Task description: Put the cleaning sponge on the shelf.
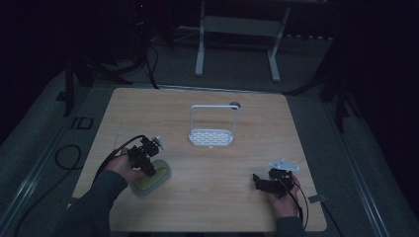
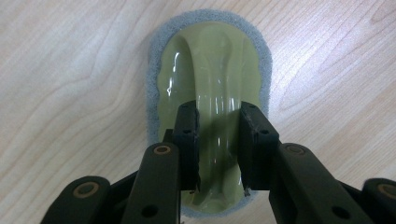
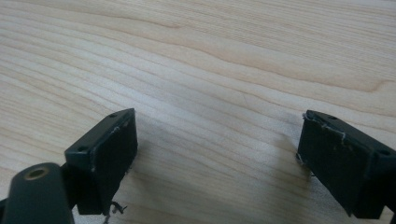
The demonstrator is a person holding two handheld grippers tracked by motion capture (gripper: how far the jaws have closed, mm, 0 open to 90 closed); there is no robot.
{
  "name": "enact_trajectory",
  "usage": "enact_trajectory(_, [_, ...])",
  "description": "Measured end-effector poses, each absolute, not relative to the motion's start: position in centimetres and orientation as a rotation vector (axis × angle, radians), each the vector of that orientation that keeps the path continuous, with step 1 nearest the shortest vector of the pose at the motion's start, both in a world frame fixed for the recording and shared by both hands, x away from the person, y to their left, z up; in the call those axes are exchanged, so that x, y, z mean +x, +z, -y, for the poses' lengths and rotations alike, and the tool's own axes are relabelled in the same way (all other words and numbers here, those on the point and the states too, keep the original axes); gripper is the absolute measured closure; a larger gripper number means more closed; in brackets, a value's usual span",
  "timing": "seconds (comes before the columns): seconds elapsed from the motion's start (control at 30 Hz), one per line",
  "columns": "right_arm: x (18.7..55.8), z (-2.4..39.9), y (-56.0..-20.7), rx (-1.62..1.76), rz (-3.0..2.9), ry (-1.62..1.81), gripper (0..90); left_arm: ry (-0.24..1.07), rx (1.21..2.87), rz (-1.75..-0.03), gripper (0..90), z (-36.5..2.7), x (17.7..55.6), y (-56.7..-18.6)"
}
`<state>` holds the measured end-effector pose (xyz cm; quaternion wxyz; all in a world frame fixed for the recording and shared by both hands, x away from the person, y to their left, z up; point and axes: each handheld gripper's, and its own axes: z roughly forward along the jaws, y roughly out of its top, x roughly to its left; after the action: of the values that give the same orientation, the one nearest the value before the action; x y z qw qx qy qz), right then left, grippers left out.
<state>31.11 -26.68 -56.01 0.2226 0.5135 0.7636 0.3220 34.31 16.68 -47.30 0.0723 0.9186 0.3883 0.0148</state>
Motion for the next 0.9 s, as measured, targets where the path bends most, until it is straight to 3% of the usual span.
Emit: enact_trajectory(0.9, [31.1, 26.7, -56.0, 1.419, -2.109, 0.889, 11.6, 0.131, 2.779, -0.879, 71.8, -12.3, 36.7, -44.8])
